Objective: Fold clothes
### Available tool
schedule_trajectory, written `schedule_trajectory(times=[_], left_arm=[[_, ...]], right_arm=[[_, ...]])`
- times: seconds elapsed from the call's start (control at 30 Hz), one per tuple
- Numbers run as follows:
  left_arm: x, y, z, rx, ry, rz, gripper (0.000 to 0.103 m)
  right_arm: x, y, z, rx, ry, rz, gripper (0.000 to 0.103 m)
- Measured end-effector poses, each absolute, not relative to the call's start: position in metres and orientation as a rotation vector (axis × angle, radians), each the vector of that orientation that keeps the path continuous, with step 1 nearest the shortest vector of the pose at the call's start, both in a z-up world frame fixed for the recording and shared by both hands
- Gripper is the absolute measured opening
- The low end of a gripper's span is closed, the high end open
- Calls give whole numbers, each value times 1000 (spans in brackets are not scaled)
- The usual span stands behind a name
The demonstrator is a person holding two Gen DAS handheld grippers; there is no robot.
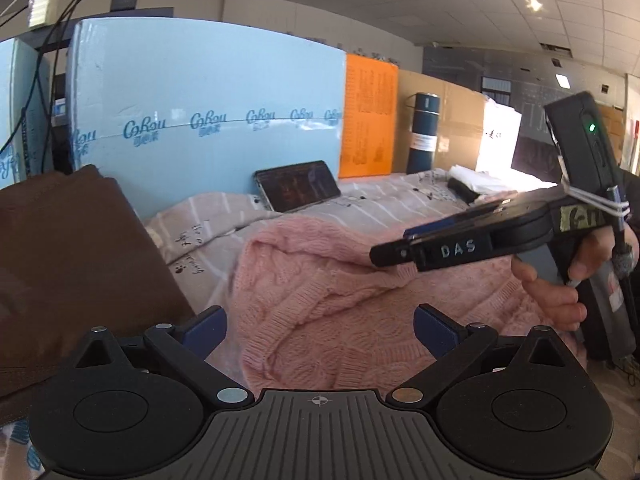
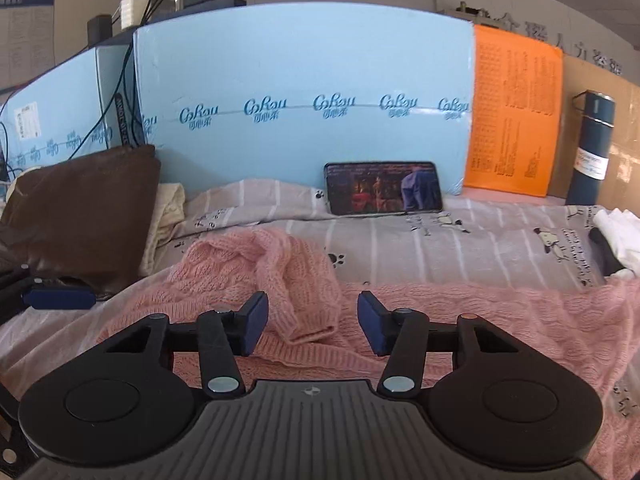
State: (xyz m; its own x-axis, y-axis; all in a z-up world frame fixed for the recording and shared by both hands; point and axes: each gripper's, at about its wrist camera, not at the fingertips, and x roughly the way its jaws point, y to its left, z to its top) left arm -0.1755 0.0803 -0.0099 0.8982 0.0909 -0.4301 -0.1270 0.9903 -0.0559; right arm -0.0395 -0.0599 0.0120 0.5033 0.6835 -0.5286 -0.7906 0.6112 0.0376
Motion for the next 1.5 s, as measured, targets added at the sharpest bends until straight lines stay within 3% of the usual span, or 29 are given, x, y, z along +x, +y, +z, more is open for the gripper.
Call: schedule_trajectory(times=[0.03,0.07,0.13,0.47,0.7,0.8,0.87,1.03,1.17,1.37,1.5], left_arm=[[-176,83,-10,-93,433,121,101],[-177,85,-9,-101,425,128,101],[-177,88,-9,-113,409,145,101],[-173,92,-13,-111,418,198,101],[-173,91,-12,-101,408,191,101],[-174,91,-12,-103,402,191,101],[-177,91,-9,-107,369,187,101],[-174,84,9,-59,257,198,101],[-139,67,19,103,281,231,101],[-70,69,-20,224,521,273,101],[-64,101,-31,93,593,348,101]], right_arm=[[-36,-51,7,-240,558,903,43],[-31,-46,1,-251,577,891,28],[-22,-46,-2,-226,588,867,11],[-42,-123,70,-106,316,798,10],[-60,-154,44,-246,367,794,10],[-64,-154,21,-323,421,791,16],[-63,-154,9,-321,456,779,39],[-59,-170,8,-164,498,854,57],[-47,-175,7,-47,529,818,59],[-37,-172,2,-40,547,773,60],[-37,-166,4,-87,521,774,64]])
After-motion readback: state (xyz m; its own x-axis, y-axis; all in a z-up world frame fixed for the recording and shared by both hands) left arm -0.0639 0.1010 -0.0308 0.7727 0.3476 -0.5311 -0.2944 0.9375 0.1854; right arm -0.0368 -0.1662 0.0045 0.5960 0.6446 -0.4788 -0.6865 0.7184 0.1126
